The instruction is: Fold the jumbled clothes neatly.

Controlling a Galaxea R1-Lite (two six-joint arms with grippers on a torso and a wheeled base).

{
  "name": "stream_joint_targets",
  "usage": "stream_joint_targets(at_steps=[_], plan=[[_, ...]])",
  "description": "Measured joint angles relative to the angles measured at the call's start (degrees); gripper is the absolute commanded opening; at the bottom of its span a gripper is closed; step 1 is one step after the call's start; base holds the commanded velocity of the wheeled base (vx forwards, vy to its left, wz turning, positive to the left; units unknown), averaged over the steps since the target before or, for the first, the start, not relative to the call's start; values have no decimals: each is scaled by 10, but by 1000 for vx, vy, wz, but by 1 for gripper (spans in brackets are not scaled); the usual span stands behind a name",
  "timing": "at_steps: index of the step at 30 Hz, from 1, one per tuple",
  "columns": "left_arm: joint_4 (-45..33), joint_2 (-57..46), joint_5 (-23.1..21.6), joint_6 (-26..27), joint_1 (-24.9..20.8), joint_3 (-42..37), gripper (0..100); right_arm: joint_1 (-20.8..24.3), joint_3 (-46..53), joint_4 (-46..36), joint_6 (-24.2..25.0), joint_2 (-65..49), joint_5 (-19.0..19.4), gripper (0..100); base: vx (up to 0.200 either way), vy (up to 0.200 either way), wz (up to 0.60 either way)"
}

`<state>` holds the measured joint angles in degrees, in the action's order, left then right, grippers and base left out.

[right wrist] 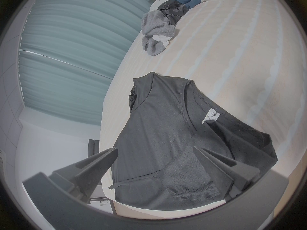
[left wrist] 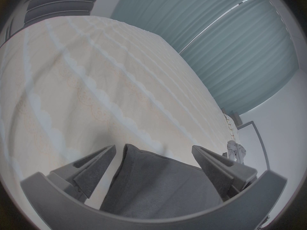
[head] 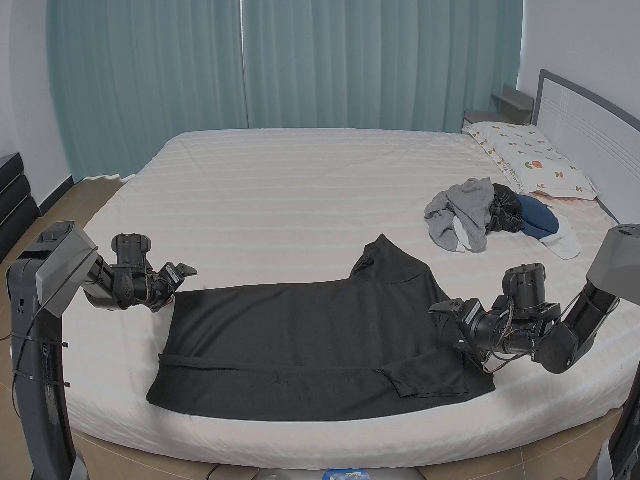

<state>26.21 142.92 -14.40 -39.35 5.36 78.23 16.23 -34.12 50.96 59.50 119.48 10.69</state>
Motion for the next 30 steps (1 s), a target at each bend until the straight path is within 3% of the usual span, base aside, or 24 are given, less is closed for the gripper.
stream_joint_targets(at_steps=[7, 12, 24, 30], plan=[[1, 12, 7, 7, -4, 4, 0, -3, -14, -4, -3, 7, -2, 100, 0, 0, 0], [4, 13, 31, -3, -3, 8, 0, -11, -60, -30, -33, 21, -4, 100, 0, 0, 0], [9, 2, 65, -53, -2, 12, 0, -31, -310, -178, -120, 106, -14, 100, 0, 0, 0], [8, -5, 68, -64, -2, 10, 0, -36, -451, -238, -184, 176, -46, 100, 0, 0, 0]])
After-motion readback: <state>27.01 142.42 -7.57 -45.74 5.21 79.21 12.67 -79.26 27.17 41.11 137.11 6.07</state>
